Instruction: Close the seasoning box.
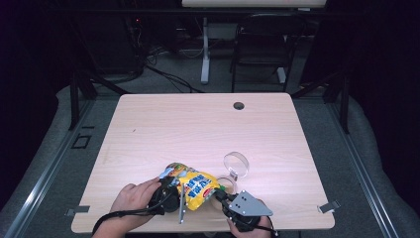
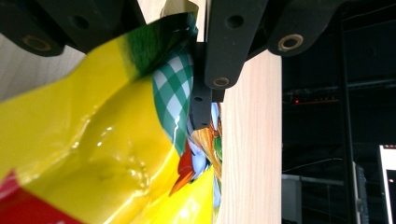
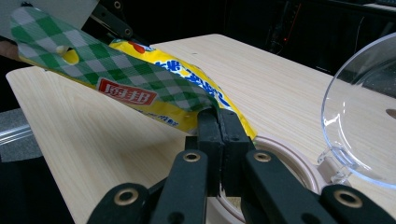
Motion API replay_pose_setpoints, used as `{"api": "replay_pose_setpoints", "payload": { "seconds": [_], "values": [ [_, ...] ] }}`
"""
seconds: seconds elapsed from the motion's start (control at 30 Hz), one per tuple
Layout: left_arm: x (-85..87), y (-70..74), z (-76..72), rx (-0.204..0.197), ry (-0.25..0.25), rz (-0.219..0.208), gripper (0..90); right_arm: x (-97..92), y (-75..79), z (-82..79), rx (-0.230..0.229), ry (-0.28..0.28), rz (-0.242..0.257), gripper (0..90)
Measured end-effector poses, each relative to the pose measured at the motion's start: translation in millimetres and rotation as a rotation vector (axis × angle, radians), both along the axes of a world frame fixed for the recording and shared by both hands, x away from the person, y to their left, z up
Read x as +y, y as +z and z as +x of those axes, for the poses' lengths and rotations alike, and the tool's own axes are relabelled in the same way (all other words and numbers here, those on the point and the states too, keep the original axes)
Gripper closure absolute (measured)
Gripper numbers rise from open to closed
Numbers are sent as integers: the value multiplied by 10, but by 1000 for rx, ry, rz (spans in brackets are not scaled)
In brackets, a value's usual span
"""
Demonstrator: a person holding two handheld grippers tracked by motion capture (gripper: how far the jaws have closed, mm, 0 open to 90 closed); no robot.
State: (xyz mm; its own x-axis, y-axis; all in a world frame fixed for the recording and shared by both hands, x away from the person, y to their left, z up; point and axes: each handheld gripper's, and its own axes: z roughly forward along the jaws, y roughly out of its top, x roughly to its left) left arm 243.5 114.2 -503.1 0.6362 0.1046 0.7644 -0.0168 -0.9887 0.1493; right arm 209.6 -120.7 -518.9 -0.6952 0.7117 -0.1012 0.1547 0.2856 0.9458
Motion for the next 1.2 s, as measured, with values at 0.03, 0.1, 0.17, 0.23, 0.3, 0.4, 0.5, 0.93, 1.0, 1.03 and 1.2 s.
{"api": "replay_pose_setpoints", "payload": {
  "seconds": [0.03, 0.1, 0.17, 0.23, 0.3, 0.4, 0.5, 0.93, 1.0, 1.03, 1.2],
  "values": [
    [2, -5, -1, 4, 2, -5, 820, -1, 2, 0, 0, 1, -1, 892],
    [6, -13, -1, 22, 9, -15, 821, -1, 4, -1, -1, 2, 0, 892],
    [13, -32, -4, 24, 13, -36, 821, 1, 6, -2, -5, 1, 3, 892],
    [17, -38, -7, 31, 18, -39, 822, 2, 11, -2, -7, 1, 2, 892],
    [28, -48, -1, 42, 15, -53, 822, 5, 12, -2, -9, 3, 4, 892],
    [47, -74, 4, 70, 29, -93, 824, 6, 18, -3, -13, 3, 4, 892],
    [61, -73, 20, 103, 37, -107, 827, 1, 29, -1, -19, -1, 12, 891],
    [112, -121, 78, 200, 57, -216, 847, -14, 40, 16, -18, 6, 32, 865],
    [113, -128, 77, 204, 57, -219, 847, -16, 39, 19, -18, 5, 37, 858],
    [115, -130, 78, 206, 56, -219, 847, -18, 39, 20, -18, 5, 39, 852],
    [125, -147, 87, 220, 59, -242, 848, -30, 41, 26, -17, 5, 51, 805]
  ]
}}
